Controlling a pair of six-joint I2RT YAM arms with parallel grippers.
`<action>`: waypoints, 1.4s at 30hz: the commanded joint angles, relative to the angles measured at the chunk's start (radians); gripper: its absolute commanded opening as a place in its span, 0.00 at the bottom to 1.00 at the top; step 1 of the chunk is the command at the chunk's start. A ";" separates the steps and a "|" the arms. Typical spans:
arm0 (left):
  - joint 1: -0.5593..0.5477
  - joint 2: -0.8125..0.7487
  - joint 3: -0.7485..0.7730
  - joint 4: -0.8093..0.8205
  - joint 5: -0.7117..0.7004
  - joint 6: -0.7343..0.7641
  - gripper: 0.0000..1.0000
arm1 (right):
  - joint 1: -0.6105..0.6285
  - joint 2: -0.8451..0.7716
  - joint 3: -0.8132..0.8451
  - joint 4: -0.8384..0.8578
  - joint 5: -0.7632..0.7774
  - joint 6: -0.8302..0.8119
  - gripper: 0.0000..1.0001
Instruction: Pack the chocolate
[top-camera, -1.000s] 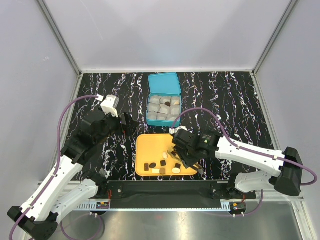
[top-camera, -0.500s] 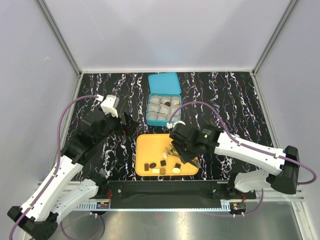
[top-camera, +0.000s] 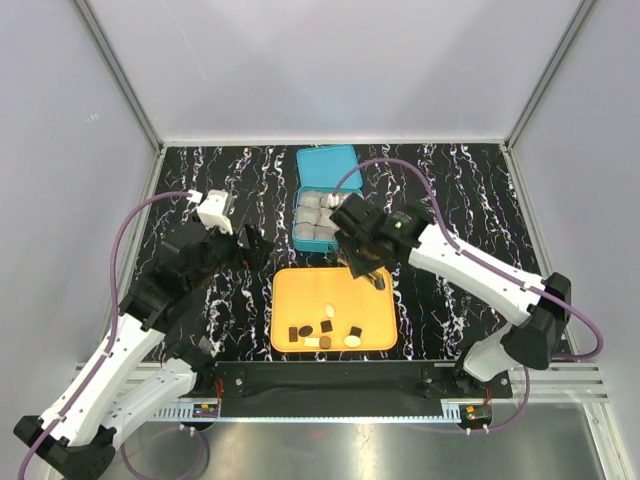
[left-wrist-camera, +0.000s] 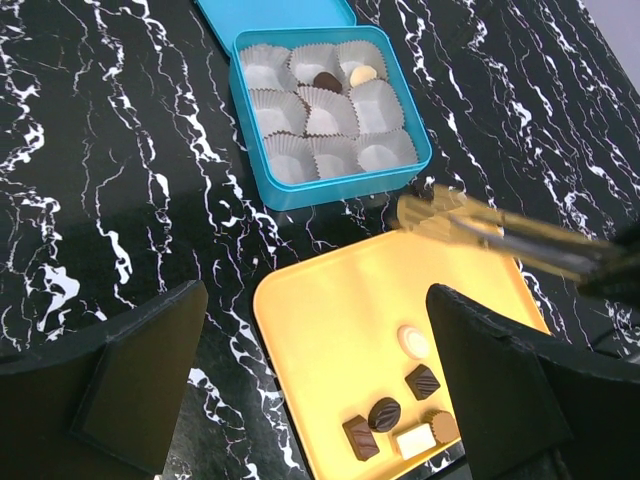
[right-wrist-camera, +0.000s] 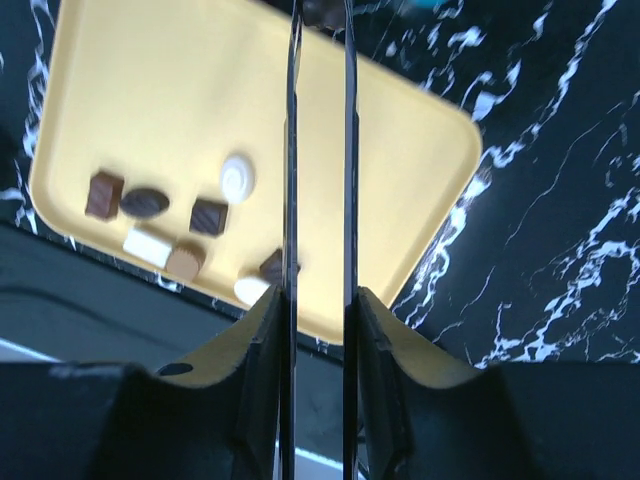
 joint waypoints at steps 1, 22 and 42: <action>0.003 -0.028 -0.005 0.039 -0.044 0.012 0.99 | -0.064 0.033 0.105 0.074 0.006 -0.064 0.36; 0.003 -0.025 -0.005 0.039 -0.045 0.012 0.99 | -0.210 0.467 0.469 0.318 0.061 -0.172 0.35; 0.003 -0.023 -0.003 0.043 -0.034 0.012 0.99 | -0.222 0.529 0.454 0.346 0.051 -0.164 0.42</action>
